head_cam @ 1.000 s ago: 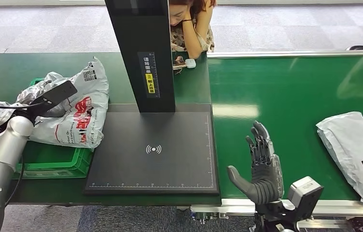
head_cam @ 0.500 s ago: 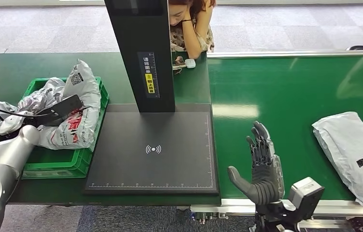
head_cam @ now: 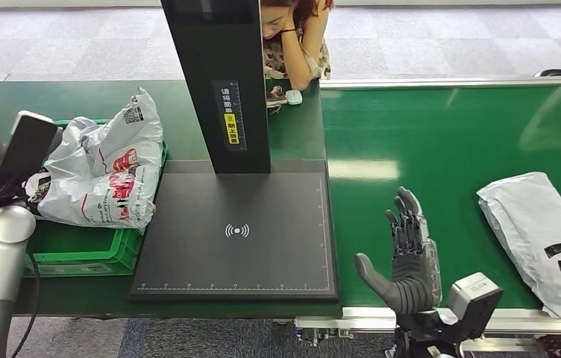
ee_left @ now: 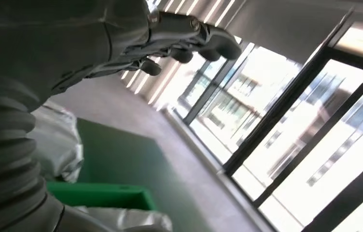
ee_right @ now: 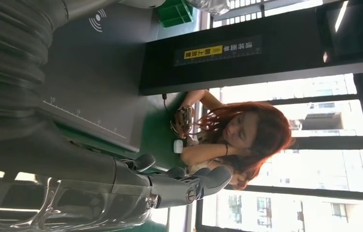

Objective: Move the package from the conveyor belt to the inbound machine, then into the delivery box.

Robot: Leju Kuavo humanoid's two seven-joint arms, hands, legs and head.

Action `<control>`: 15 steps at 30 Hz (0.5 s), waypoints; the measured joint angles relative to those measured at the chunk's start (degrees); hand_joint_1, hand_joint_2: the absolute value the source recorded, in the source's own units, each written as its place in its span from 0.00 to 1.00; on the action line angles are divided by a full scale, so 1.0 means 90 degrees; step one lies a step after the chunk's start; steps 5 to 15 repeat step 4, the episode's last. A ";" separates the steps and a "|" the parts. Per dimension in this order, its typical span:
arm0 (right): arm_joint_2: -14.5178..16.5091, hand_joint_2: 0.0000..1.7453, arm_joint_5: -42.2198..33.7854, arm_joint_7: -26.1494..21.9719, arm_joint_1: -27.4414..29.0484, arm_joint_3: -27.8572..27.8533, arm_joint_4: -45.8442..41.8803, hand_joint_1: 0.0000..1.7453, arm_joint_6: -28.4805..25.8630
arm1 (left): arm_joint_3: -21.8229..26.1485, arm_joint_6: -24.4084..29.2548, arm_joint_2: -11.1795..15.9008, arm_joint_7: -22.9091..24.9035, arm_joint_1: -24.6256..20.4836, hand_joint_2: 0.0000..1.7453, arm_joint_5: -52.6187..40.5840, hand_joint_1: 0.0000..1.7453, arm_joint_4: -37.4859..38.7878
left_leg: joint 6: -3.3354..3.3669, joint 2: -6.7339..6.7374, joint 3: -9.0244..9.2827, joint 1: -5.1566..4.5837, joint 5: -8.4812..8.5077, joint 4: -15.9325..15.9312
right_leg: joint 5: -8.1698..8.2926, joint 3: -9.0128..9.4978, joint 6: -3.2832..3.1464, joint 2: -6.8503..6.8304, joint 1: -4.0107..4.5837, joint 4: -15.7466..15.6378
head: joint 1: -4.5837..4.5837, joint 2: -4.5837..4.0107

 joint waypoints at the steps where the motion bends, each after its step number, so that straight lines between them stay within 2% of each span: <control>1: 0.0000 1.00 -0.0001 -0.0012 0.0029 0.0001 0.0001 0.00 -0.0045 | 0.0122 0.0133 -0.0089 -0.0168 0.0287 1.00 0.0095 0.00 -0.0475 | 0.0000 0.0001 0.0001 -0.0001 -0.0004 0.0000 | -0.0004 0.0001 0.0003 0.0000 -0.0001 -0.0001 | 0.0000 0.0000; 3: 0.0000 1.00 -0.0002 -0.0026 0.0103 0.0001 -0.0002 0.00 -0.0126 | 0.0282 0.0342 -0.0320 -0.0438 0.0876 1.00 0.0186 0.00 -0.1390 | 0.0004 0.0000 0.0001 -0.0002 -0.0011 0.0001 | -0.0012 0.0003 0.0008 -0.0001 -0.0002 -0.0002 | 0.0001 0.0000; 4: 0.0000 1.00 -0.0002 -0.0028 0.0122 0.0000 -0.0004 0.00 -0.0145 | 0.0313 0.0387 -0.0381 -0.0500 0.1020 1.00 0.0203 0.00 -0.1616 | 0.0006 -0.0001 0.0001 -0.0002 -0.0012 0.0001 | -0.0014 0.0003 0.0009 -0.0001 -0.0002 -0.0003 | 0.0002 0.0000; 15: 0.0000 1.00 -0.0002 -0.0028 0.0122 0.0000 -0.0004 0.00 -0.0145 | 0.0313 0.0387 -0.0381 -0.0500 0.1020 1.00 0.0203 0.00 -0.1616 | 0.0006 -0.0001 0.0001 -0.0002 -0.0012 0.0001 | -0.0014 0.0003 0.0009 -0.0001 -0.0002 -0.0003 | 0.0002 0.0000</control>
